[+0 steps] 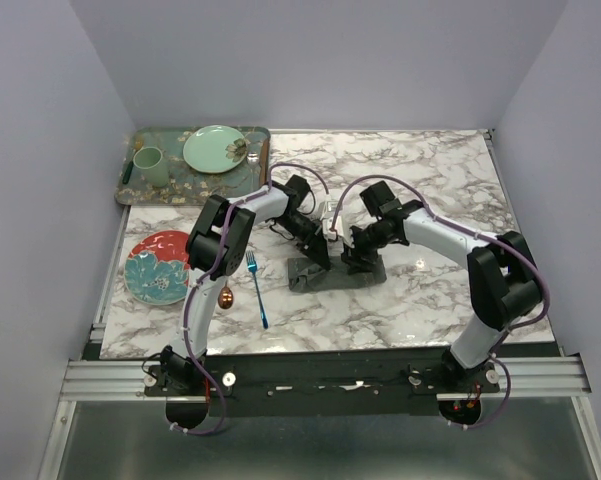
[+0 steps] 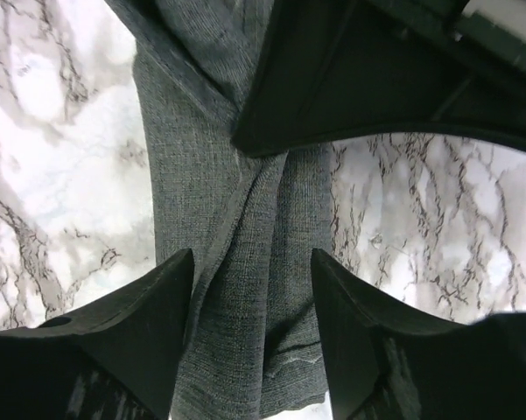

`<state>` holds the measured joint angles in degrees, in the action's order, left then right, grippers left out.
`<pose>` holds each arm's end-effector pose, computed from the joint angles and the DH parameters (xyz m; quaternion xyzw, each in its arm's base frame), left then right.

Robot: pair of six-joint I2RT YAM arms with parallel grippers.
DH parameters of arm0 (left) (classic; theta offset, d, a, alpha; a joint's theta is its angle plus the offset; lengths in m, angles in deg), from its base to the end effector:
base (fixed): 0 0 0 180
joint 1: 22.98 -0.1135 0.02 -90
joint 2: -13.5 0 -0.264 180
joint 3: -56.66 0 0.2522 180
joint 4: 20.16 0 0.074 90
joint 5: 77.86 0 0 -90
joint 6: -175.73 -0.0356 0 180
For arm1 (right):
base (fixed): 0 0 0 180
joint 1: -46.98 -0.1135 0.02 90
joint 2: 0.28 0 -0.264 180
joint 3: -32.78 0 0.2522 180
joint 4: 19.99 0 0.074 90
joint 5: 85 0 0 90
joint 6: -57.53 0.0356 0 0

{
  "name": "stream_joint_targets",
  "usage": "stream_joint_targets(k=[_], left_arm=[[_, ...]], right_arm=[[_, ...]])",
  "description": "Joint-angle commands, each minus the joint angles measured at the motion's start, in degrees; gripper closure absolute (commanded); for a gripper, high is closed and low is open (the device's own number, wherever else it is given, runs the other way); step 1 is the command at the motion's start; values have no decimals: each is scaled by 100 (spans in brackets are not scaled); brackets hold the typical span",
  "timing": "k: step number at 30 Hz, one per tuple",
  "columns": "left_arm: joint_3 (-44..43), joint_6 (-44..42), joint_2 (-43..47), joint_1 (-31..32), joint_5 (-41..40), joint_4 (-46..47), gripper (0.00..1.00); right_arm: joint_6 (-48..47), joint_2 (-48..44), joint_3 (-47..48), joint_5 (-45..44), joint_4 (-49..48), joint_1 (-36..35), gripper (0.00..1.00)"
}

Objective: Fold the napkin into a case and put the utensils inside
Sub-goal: Smooth out the smaller rectangle-folded napkin at the center of the board.

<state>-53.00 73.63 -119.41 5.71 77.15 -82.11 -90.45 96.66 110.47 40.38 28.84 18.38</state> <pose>0.3695 -0.2390 0.1186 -0.3147 -0.7819 0.5364 0.0425 0.2785 0.1753 0.1968 -0.6834 0.6412 0.2426 0.2509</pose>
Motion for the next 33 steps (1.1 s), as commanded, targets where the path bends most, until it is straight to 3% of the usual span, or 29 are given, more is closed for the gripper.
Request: stream_joint_targets(k=[1, 5, 6, 9, 10, 11, 14, 19, 24, 30, 33], left_arm=[[-96, 15, -69, -74, 143, 63, 96], [-96, 14, 1, -83, 152, 63, 94], [-96, -3, 36, -100, 169, 63, 91], [27, -38, 395, -144, 222, 220, 77], [106, 14, 544, -162, 240, 326, 68], [333, 93, 850, -188, 240, 640, 64], [842, 532, 1405, -425, 196, 1291, 57], [1310, 770, 1925, -1048, -76, 1593, 51], [1723, 200, 2470, -1453, -384, 1445, 46], [2346, -819, 3243, -1524, -577, 1039, 32], [2750, -961, 3604, -1515, -770, 1187, 31]], right_arm=[[-144, 201, 86, -469, -202, -40, 46], [-161, 246, 85, -523, -220, -40, 70], [-144, 246, 77, -514, -211, -32, 81], [-65, 246, 85, -470, -176, -32, 95], [-47, 254, 94, -479, -158, -32, 97], [-30, 272, 94, -462, -132, -40, 99], [128, 386, 226, -418, -10, -40, 99], [418, 562, 454, -260, 96, -14, 99], [848, 825, 971, -5, 412, 109, 99], [1244, 1475, 1702, 241, 1054, 293, 99], [1463, 1896, 2123, 268, 1379, 372, 99]])
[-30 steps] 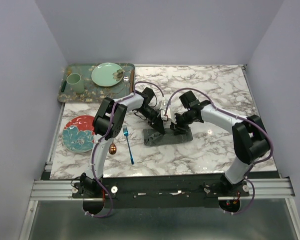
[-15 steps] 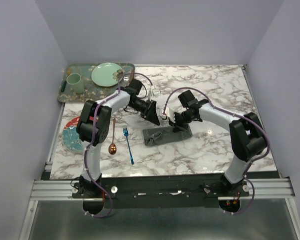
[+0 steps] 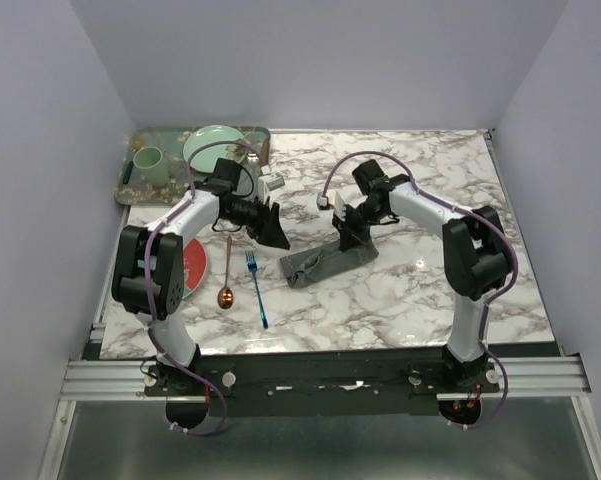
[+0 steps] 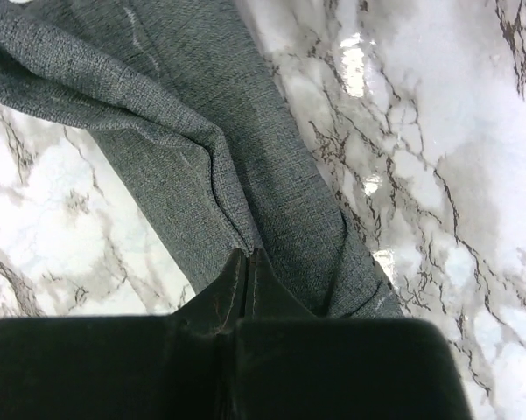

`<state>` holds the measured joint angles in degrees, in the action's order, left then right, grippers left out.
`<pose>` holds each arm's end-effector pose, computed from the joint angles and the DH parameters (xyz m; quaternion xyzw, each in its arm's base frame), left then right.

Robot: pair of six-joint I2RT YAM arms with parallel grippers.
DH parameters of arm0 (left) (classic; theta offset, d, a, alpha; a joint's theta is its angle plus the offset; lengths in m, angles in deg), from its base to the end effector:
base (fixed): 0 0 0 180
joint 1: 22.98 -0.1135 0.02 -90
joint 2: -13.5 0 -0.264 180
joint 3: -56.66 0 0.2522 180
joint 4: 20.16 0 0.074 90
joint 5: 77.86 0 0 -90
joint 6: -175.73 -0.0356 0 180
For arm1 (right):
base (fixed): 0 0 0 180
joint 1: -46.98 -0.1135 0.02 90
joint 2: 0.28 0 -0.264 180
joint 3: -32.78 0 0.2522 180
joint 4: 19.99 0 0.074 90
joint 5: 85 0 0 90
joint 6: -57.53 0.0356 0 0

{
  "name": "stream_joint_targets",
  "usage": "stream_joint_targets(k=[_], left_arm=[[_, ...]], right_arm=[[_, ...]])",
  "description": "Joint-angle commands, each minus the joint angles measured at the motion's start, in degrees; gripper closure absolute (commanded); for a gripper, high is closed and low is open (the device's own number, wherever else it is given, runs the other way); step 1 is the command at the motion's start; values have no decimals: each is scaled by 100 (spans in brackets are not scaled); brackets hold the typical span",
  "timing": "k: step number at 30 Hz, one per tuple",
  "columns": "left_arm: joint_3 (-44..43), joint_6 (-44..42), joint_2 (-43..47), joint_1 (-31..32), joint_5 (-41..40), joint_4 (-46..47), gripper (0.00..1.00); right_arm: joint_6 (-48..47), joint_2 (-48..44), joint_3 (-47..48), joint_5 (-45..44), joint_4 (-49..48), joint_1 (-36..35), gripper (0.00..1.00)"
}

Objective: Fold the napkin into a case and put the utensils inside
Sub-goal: Smooth out the smaller rectangle-folded napkin at the center of the board.

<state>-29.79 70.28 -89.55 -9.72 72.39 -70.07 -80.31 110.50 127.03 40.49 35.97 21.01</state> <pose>0.3412 -0.1122 0.2146 0.3089 0.7951 -0.4879 0.1854 0.3384 0.1878 0.1904 -0.6024 0.7249 0.2683 0.1995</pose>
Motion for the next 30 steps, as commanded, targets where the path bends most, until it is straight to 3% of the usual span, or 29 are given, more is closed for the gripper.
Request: stream_joint_targets(k=[1, 10, 15, 20, 30], left_arm=[[526, -635, 706, 28, -355, 54, 27], [1142, -452, 1155, 502, -1216, 757, 27], [1152, -47, 997, 836, -1480, 1126, 35], [1143, -55, 830, 995, -1569, 1136, 39], [1142, -864, 865, 1329, -1673, 512, 34]], right_arm=[[494, 602, 642, 266, 746, 136, 99], [978, 1305, 1338, 345, 1203, 181, 99], [1048, 1464, 1452, 292, 1370, 181, 99], [1118, 1499, 1479, 240, 1441, 198, 99], [1250, 1569, 1487, 222, 1528, 269, 99]])
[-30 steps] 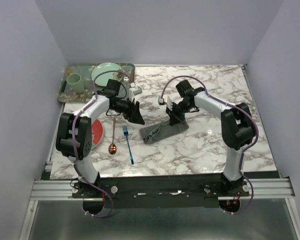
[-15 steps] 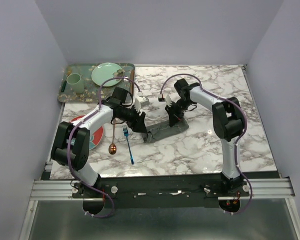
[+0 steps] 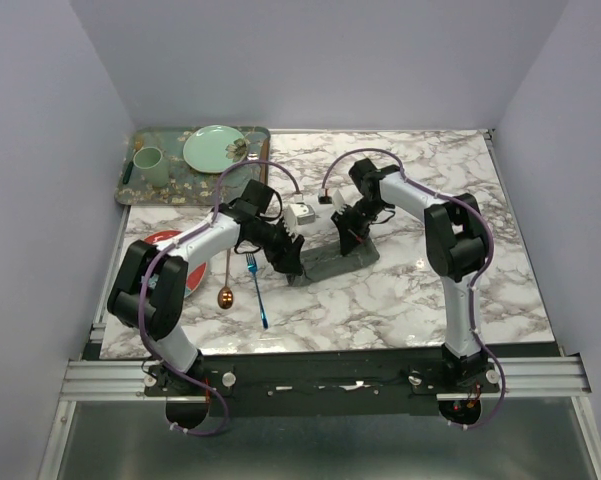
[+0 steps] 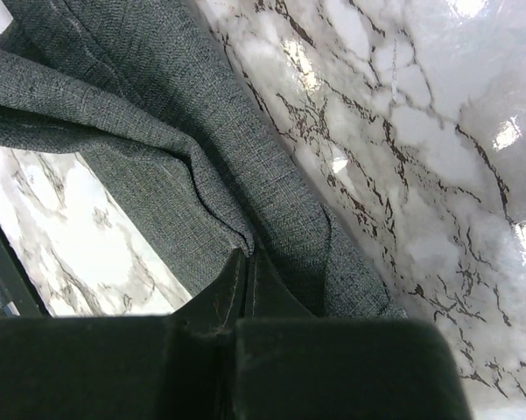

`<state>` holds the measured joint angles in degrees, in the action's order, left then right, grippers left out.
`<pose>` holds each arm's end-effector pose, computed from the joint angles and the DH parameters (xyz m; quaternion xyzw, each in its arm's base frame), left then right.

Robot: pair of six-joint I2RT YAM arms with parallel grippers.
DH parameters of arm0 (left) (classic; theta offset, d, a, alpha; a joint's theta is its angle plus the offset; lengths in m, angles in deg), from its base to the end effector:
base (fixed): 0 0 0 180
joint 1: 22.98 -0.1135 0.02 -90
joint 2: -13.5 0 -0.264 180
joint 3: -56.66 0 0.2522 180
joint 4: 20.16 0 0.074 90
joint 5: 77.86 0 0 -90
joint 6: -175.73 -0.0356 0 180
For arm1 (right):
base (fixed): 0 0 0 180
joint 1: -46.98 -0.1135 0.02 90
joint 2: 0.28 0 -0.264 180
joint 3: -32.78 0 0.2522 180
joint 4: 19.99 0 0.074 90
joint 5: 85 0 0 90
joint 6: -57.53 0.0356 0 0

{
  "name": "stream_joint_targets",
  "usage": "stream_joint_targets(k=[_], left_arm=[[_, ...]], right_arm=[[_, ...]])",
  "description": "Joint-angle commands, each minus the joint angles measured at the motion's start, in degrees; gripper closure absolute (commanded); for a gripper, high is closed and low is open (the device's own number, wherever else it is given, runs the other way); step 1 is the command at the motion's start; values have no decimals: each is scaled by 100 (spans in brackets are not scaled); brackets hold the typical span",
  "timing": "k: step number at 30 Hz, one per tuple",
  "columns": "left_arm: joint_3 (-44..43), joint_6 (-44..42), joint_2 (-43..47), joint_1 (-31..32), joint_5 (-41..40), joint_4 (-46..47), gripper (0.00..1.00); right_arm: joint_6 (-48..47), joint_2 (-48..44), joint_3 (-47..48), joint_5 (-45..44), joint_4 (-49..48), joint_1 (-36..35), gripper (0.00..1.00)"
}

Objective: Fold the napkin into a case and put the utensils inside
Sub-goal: Smooth out the smaller rectangle-folded napkin at the center of the board.

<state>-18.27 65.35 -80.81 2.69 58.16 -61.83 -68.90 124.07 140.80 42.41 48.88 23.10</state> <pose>0.2823 -0.1641 0.2067 0.4385 0.7820 -0.3887 0.2124 0.3749 0.1896 0.1586 -0.4870 0.8115 0.3142 0.0744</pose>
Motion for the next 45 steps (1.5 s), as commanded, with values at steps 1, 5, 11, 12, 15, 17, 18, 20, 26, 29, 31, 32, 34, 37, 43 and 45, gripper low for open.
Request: stream_joint_targets(k=[1, 5, 11, 12, 15, 17, 18, 20, 26, 29, 31, 32, 34, 37, 43, 45], left_arm=[[-1, -379, -35, 105, -356, -312, 34], [-114, -177, -272, 52, -840, -163, 37], [-387, 420, -764, -255, -937, 240, 47], [-405, 508, -809, -325, -954, 398, 47], [-518, 781, -1046, -413, -1016, 592, 50], [-589, 930, -1256, -484, -1095, 628, 50], [-703, 992, -1336, -510, -1121, 593, 51], [-861, 992, -1590, -581, -1130, 435, 52], [-1274, 676, -1460, -957, -314, -232, 46], [-1415, 693, -1119, -1292, 266, -567, 46], [-1424, 432, -881, -1407, 363, -681, 45], [-1433, 360, -671, -1407, 477, -725, 45], [-1459, 385, -546, -1346, 740, -700, 43], [-1521, 990, -615, -1074, 1259, -401, 43], [-828, 2880, -712, -722, 1498, 1294, 47], [-739, 3101, -782, -660, 1472, 1576, 50]], right_arm=[[127, 212, 102, 38, 237, 67, 99], [144, 203, 75, 126, 377, 85, 99], [197, 194, 66, 214, 421, 85, 99], [188, 203, 84, 240, 439, 85, 99], [171, 194, 93, 302, 474, 94, 99], [180, 186, 93, 293, 483, 85, 99], [188, 194, 101, 285, 492, 85, 99], [215, 212, 110, 276, 483, 85, 99], [355, 247, 137, 258, 527, 85, 99], [452, 273, 154, 276, 553, 85, 99], [487, 282, 146, 337, 562, 85, 99], [513, 282, 154, 355, 562, 94, 99], [575, 291, 181, 451, 571, 94, 99], [689, 282, 259, 767, 632, 164, 99], [882, 177, 418, 1365, 711, 454, 99], [961, 255, 462, 1409, 711, 533, 99]])
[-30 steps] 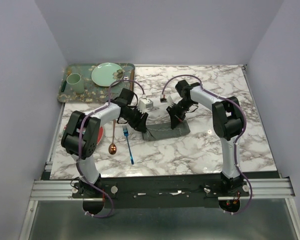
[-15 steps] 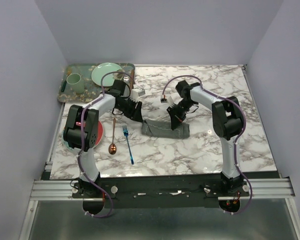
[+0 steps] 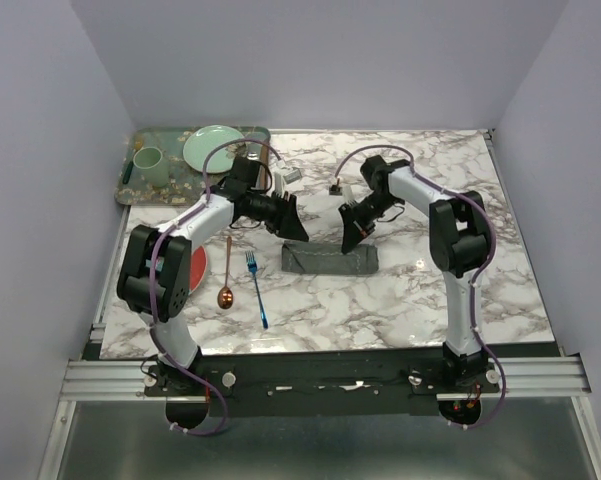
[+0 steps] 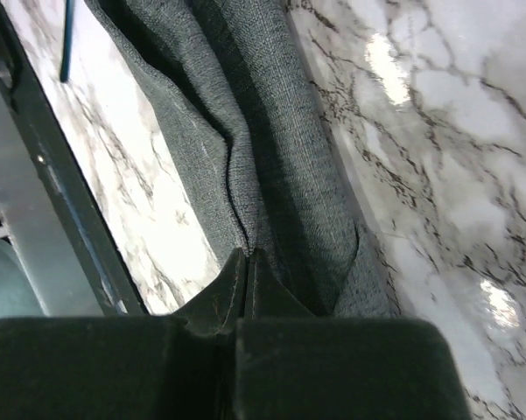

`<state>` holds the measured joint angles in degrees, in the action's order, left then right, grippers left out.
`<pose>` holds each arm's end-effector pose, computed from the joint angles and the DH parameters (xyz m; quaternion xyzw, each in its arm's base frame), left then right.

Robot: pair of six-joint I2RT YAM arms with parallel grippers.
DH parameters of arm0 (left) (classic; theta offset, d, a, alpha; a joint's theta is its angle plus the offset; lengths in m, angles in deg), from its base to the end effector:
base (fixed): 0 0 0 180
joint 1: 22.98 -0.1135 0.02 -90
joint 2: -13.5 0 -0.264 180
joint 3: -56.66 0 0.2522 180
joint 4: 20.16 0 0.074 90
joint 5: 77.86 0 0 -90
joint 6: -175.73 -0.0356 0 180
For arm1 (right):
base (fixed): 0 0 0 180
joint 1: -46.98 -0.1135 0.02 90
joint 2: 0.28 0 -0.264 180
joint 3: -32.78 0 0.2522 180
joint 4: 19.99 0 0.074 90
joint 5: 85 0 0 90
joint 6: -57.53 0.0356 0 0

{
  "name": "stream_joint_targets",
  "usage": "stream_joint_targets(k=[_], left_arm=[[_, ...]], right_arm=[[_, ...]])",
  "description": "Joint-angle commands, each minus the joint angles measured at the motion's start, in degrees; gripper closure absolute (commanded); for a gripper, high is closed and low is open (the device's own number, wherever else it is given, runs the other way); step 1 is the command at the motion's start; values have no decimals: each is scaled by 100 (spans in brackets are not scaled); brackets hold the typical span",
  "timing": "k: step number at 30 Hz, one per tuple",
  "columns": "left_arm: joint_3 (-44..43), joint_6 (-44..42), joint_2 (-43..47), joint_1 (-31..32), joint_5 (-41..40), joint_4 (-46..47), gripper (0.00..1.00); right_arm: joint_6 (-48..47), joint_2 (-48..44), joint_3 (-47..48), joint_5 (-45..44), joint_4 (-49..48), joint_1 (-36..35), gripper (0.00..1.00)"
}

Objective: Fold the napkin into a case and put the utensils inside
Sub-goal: Smooth out the smaller rectangle-folded napkin at the center of the board.

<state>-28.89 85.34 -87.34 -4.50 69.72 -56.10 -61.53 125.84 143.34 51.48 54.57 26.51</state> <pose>0.3425 -0.1462 0.2337 0.2932 0.7893 -0.4944 0.2158 0.3829 0.1705 0.1606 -0.3845 0.8345 0.3935 0.0286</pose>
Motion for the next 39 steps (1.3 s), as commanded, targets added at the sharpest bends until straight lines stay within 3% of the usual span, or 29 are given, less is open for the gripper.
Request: stream_joint_targets(k=[1, 7, 13, 22, 27, 34, 39], left_arm=[[297, 1102, -155, 94, 228, 996, 50], [165, 1312, -480, 367, 236, 1180, 51], [324, 2560, -885, 454, 227, 2313, 50], [148, 2824, -1561, 595, -299, 2481, 49], [77, 2921, -2053, 560, -484, 1991, 51], [288, 2772, -1791, 543, -353, 1734, 54], [657, 2483, -835, 516, 357, 2068, 48]], right_arm=[[295, 140, 269, 503, 169, 201, 99], [699, 693, 498, 283, 56, 263, 99], [1200, 1133, 727, 274, -68, 421, 99], [1500, 1476, 832, 388, -41, 544, 99], [1342, 1485, 736, 371, 187, 544, 99], [1183, 1081, -221, 511, 161, 509, 99], [1008, 721, -775, 582, 108, 509, 99]])
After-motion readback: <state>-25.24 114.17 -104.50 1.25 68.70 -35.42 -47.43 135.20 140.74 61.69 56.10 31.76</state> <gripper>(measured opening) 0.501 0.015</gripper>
